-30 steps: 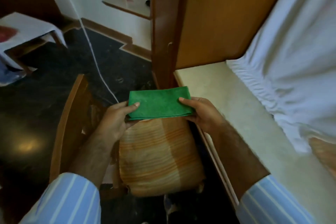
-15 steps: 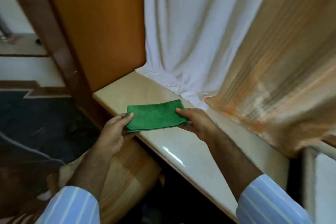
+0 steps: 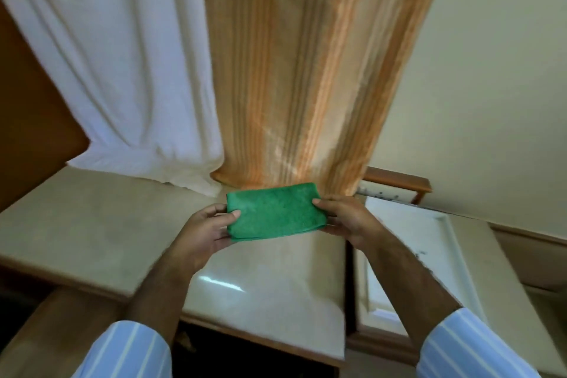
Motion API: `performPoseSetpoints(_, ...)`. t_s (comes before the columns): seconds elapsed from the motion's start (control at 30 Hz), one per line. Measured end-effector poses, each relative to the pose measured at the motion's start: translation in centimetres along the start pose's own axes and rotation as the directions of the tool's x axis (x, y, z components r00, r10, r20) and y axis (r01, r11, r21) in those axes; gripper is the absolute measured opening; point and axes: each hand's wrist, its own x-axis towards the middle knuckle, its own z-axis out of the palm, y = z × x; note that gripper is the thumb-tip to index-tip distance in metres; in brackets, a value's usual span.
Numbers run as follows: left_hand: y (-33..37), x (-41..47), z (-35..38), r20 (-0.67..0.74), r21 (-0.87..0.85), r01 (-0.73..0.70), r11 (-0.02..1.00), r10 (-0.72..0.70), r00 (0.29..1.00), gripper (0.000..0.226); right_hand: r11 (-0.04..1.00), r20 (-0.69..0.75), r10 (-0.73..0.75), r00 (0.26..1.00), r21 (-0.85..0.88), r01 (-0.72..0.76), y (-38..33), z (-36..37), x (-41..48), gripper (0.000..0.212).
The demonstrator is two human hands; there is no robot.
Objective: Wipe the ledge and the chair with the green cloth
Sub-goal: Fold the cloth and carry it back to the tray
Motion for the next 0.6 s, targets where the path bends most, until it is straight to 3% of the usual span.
performPoseSetpoints(0.3, -8.6, 4.4, 19.2, 0.075, 0.136, 0.059, 0.989, -0.070, 0.995, 0.024, 0.968, -0.254, -0.016, 0.967, -0.245, -0.049, 3.8, -21.5, -1.9, 0.022)
performPoseSetpoints(0.5, -14.6, 4.8, 26.2, 0.032, 0.272, 0.143, 0.952, -0.157, 0.987, 0.022, 0.892, -0.388, -0.019, 0.922, -0.423, -0.160, 7.5, -29.2, -1.8, 0.019)
performPoseSetpoints(0.6, -17.1, 5.1, 28.1, 0.041, 0.413, 0.106, 0.904, -0.135, 0.990, 0.022, 0.824, -0.434, -0.014, 0.901, -0.516, -0.235, 9.7, -31.5, -1.9, 0.022)
